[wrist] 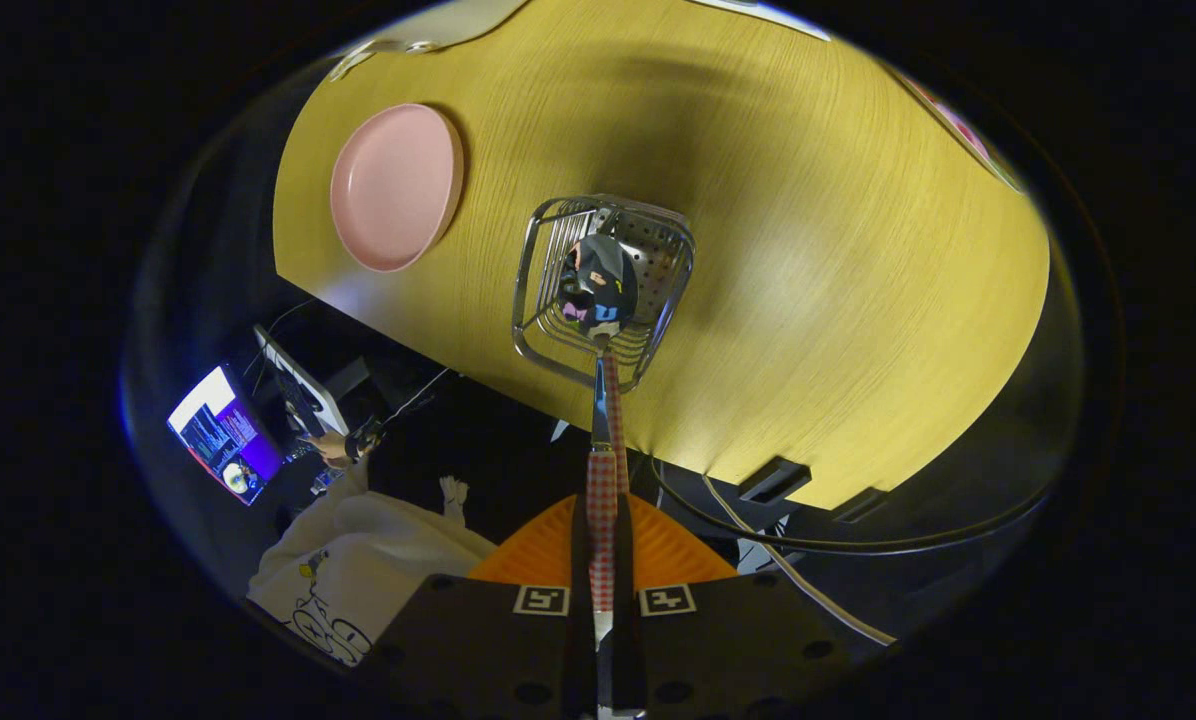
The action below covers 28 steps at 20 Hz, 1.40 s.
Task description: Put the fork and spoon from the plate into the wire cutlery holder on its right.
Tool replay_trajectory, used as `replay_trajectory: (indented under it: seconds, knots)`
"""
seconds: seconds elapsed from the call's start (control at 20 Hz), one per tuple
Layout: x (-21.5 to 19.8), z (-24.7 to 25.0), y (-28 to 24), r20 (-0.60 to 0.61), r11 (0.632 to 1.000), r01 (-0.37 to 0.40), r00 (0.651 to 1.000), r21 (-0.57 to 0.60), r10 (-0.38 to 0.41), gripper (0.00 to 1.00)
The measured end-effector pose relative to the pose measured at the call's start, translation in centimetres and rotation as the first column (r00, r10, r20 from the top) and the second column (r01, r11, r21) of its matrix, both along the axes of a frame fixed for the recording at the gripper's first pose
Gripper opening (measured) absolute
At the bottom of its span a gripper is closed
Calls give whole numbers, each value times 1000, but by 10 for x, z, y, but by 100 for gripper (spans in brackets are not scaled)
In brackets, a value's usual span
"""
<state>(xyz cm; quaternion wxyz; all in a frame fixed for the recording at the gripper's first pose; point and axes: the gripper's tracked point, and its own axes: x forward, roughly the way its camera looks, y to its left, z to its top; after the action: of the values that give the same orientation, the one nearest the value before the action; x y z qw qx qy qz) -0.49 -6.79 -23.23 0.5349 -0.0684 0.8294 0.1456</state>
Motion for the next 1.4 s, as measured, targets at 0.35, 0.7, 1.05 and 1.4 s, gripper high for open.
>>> replay_trajectory:
  seconds: [0.35,0.7,1.05,1.4]
  knots:
    - [22,-5,10,43,999,42,998,6,-42,25]
    - [37,19,25,190,990,89,976,112,-109,98]
    - [30,56,31,389,969,88,905,231,-175,100]
    - [25,107,43,632,949,41,737,312,-239,100]
